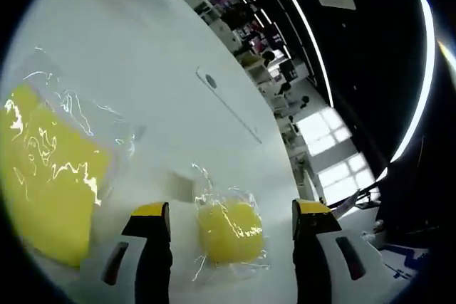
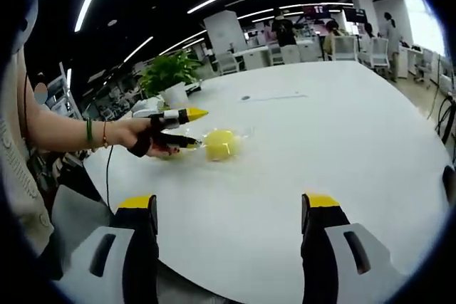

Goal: Compare the silicone blocks by pressing each to a similar depth, holding the contact briefly, and releasing to observe deformation and rebound differences across the visible hardness samples.

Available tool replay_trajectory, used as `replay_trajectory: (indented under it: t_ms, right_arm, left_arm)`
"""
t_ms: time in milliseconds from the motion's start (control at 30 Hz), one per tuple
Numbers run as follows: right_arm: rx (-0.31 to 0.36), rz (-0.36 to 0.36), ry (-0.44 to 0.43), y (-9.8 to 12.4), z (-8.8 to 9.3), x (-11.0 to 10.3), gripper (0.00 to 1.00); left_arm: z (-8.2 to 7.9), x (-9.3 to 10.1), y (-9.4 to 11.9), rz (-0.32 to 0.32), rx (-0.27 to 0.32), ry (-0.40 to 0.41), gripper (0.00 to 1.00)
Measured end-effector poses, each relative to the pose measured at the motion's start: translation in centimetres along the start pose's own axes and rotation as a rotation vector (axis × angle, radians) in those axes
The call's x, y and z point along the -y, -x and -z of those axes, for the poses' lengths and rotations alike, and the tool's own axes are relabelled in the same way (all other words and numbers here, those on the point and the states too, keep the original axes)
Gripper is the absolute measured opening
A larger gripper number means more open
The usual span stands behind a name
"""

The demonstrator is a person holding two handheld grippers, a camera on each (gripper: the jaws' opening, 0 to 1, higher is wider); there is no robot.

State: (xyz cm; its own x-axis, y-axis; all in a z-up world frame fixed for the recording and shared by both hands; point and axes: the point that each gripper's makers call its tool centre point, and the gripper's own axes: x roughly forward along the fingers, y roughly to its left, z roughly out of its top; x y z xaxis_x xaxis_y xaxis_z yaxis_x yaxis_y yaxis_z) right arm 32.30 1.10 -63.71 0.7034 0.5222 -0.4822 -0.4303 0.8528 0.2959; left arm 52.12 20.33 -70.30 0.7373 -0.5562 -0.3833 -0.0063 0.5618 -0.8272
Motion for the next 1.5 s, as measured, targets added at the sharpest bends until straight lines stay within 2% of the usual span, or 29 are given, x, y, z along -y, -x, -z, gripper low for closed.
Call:
replay_trajectory:
  t_ms: [267, 400, 433, 500, 667, 767, 967, 1000, 1267, 1433, 1500]
  right_arm:
    - [-0.022, 0.015, 0.003, 0.2, -0.1, 0.5, 0.75]
    - [-0.025, 0.016, 0.001, 0.0, -0.1, 0.5, 0.74]
    - [-0.025, 0.015, 0.001, 0.0, -0.1, 0.5, 0.74]
    - [-0.027, 0.014, 0.002, -0.1, -0.1, 0.4, 0.73]
    - [-0.038, 0.009, -0.005, -0.3, 0.4, 0.2, 0.73]
    - [-0.044, 0.009, -0.007, -0.4, 0.6, 0.1, 0.72]
    - [-0.05, 0.01, -0.01, -0.4, 0.7, 0.0, 0.72]
    - [-0.049, 0.011, -0.008, -0.4, 0.7, 0.0, 0.72]
    - [-0.042, 0.01, -0.007, -0.5, 0.4, -0.2, 0.71]
    - [-0.045, -0.003, -0.011, -0.6, 0.4, -0.6, 0.7]
    - [-0.039, -0.011, -0.013, -0.6, 0.3, -0.9, 0.7]
  left_arm:
    - [-0.6, -0.6, -2.1, -0.003, 0.012, 0.009, 0.5]
    - [-0.2, -1.6, -2.8, -0.028, -0.021, 0.02, 0.32]
    - [0.0, -2.2, -2.8, -0.055, -0.035, 0.019, 0.25]
    - [0.2, -2.4, -2.9, -0.055, -0.048, 0.013, 0.19]
    - [-0.2, -2.3, -3.3, -0.042, -0.037, 0.019, 0.17]
    - [-0.2, -2.3, -3.4, -0.036, -0.036, -0.022, 0.13]
    - [-0.4, -2.2, -3.5, -0.023, -0.042, -0.019, 0.0]
    - [-0.4, -2.3, -3.5, -0.039, -0.041, 0.0, 0.0]
    - [-0.5, -1.1, -2.9, -0.033, -0.061, 0.004, 0.0]
    - [-0.7, 1.1, -2.2, 0.034, -0.059, -0.164, 0.0]
    - [-0.8, 1.9, -1.9, 0.048, -0.064, -0.2, 0.0]
